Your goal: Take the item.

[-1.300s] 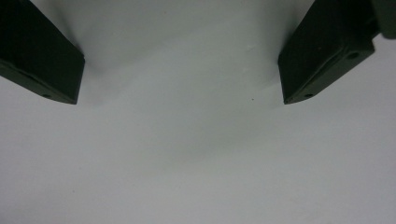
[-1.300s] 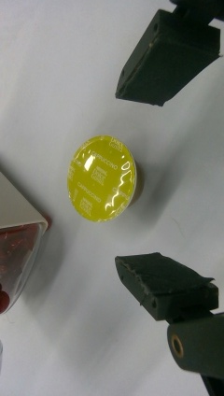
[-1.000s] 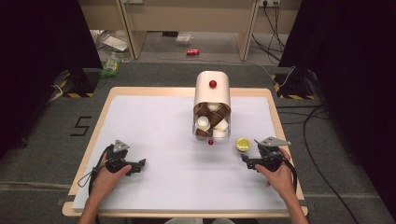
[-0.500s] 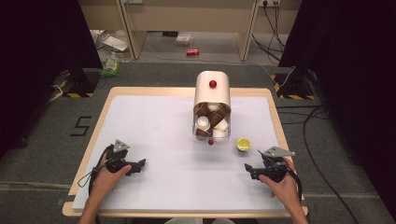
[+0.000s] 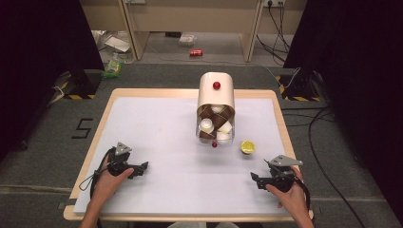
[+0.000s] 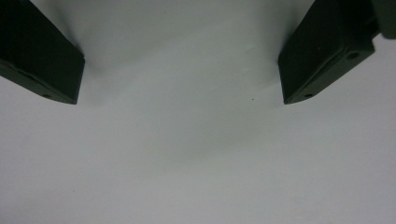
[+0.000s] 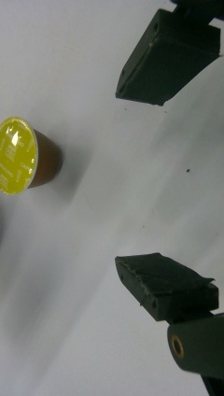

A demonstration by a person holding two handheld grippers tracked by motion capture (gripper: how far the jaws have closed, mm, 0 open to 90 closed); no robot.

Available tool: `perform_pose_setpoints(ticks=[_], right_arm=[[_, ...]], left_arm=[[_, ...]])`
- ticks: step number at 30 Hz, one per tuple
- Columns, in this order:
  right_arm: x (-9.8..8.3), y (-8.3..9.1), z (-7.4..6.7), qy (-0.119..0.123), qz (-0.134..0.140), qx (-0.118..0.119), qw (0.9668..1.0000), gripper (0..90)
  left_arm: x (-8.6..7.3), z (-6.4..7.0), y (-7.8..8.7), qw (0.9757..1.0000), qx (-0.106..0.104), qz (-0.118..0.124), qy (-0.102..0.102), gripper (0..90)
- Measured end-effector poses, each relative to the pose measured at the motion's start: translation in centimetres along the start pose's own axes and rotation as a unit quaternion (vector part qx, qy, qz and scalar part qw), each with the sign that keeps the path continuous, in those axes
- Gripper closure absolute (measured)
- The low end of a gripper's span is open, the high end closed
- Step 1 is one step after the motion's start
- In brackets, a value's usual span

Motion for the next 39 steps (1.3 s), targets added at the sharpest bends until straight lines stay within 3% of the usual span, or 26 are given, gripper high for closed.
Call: perform_pose_setpoints(ticks=[39], right_arm=[[-3.7,2.1,-1.5,0.017,-0.020,-0.014,0.9996,16.0]], left_arm=[[0.0,0.0,0.0,1.0000,0.000,0.000,-0.001,0.0]])
Point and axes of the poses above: each handheld gripper's, and its own axes: y roughly backward along the jaws, x roughly out of its top, z roughly to its right, the point moved 2 cm from there along -y, roughly forward along the jaws, and after that the axes turned 6 degrees about y, right-handed, at the moved point
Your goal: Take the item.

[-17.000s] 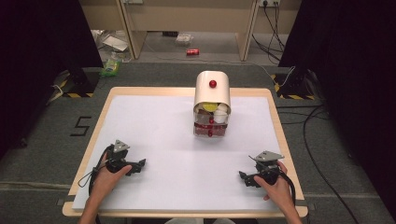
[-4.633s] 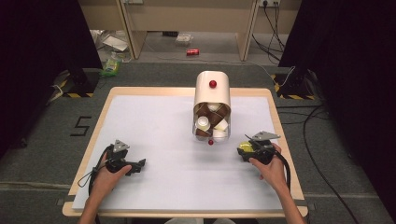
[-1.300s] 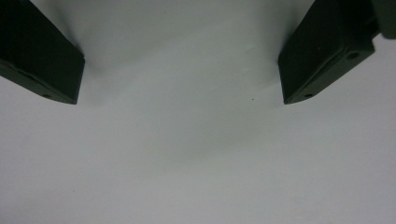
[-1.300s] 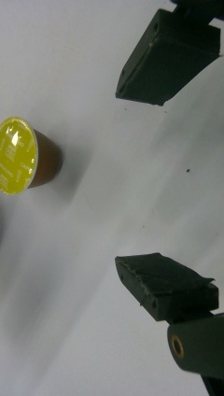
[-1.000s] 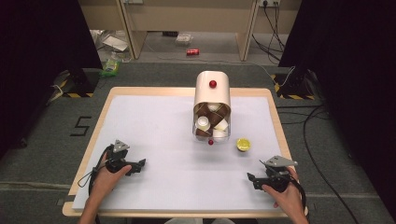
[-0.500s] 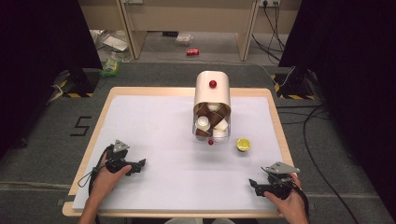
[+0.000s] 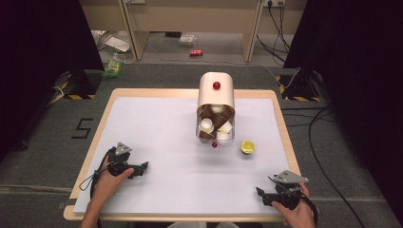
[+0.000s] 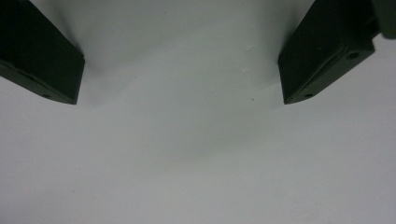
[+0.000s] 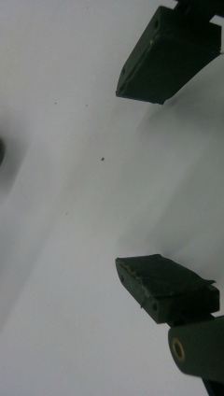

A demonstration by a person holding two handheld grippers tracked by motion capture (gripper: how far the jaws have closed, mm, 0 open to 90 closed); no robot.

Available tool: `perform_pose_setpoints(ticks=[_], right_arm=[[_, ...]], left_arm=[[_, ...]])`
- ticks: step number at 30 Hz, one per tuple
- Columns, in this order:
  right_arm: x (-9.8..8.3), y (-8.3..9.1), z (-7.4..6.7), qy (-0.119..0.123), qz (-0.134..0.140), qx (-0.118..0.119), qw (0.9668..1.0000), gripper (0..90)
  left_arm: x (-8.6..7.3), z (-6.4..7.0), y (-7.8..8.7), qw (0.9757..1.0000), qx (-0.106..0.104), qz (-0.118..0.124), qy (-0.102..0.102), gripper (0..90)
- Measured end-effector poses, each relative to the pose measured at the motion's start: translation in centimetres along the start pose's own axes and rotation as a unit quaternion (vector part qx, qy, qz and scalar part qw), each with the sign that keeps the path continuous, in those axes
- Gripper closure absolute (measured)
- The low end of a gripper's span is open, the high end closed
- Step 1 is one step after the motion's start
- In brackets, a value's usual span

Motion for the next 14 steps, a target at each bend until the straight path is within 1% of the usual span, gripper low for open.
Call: perform_pose_setpoints(ticks=[3,4,6,14], right_arm=[[-0.04,-0.17,-0.15,0.000,-0.004,0.004,1.0000,16.0],[-0.13,-0.28,-0.16,0.005,-0.009,0.005,0.9999,15.9],[-0.18,-0.32,-0.14,-0.004,-0.008,0.007,0.9999,15.4],[-0.31,-0.35,-0.12,-0.005,-0.003,0.009,0.9999,15.0]], left_arm=[[0.00,0.00,0.00,1.0000,0.000,0.000,0.000,0.0],[0.00,0.00,0.00,1.0000,0.000,0.000,0.000,0.0],[0.00,-0.01,0.01,1.0000,0.000,0.000,0.000,0.0],[0.00,0.00,0.00,1.0000,0.000,0.000,0.000,0.0]])
Point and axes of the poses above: each handheld gripper's, and its own axes: y roughly backward along the jaws, x roughly out of its top, z roughly to its right, the point moved 2 cm from there along -y, roughly forward along the jaws, and after that the axes turned 6 degrees about y, right-handed, at the moved point
